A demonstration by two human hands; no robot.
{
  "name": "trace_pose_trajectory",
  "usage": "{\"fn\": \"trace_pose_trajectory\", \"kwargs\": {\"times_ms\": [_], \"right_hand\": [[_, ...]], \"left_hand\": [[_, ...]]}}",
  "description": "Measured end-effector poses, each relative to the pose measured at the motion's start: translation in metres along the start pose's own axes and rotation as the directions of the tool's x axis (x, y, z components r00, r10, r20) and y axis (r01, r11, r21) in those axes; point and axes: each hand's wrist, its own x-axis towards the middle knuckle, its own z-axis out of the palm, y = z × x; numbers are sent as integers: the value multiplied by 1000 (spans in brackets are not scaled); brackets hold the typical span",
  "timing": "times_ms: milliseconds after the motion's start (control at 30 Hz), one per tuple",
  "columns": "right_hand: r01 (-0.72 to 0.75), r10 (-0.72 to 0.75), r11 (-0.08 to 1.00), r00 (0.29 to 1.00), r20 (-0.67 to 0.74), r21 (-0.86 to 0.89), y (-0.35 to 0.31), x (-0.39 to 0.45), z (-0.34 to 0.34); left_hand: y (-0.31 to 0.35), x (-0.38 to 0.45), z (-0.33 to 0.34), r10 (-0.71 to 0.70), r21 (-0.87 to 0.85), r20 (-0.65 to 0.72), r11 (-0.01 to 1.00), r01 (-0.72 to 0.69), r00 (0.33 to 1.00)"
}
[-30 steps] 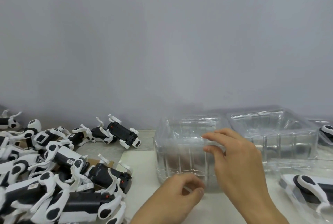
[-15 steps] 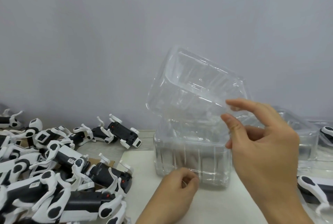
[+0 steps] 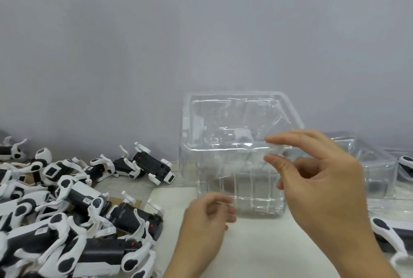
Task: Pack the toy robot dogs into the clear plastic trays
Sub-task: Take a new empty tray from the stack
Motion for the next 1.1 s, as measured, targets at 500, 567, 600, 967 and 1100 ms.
{"fn": "trace_pose_trajectory", "kwargs": {"times_ms": [500,567,600,967,1100], "right_hand": [[-39,60,996,954,292,-78,2,2,-12],[-8,40,994,952,303,-109,-3,3,-15],[8,29,993,951,308,-118,-6,4,-17],[-101,201,935,940,274,-340,-40,16,-42],[-108,254,869,935,248,-483,-32,20,-66]], "left_hand": [[37,-6,-33,-78,-903,-97,426,-55,992],[38,-7,-33,-73,-901,-104,430,-63,992],[39,-7,-34,-60,-897,-102,436,-66,993],[46,-6,-56,10,-416,-319,897,-149,948],[39,-9,-81,202,154,-530,978,-140,823]]}}
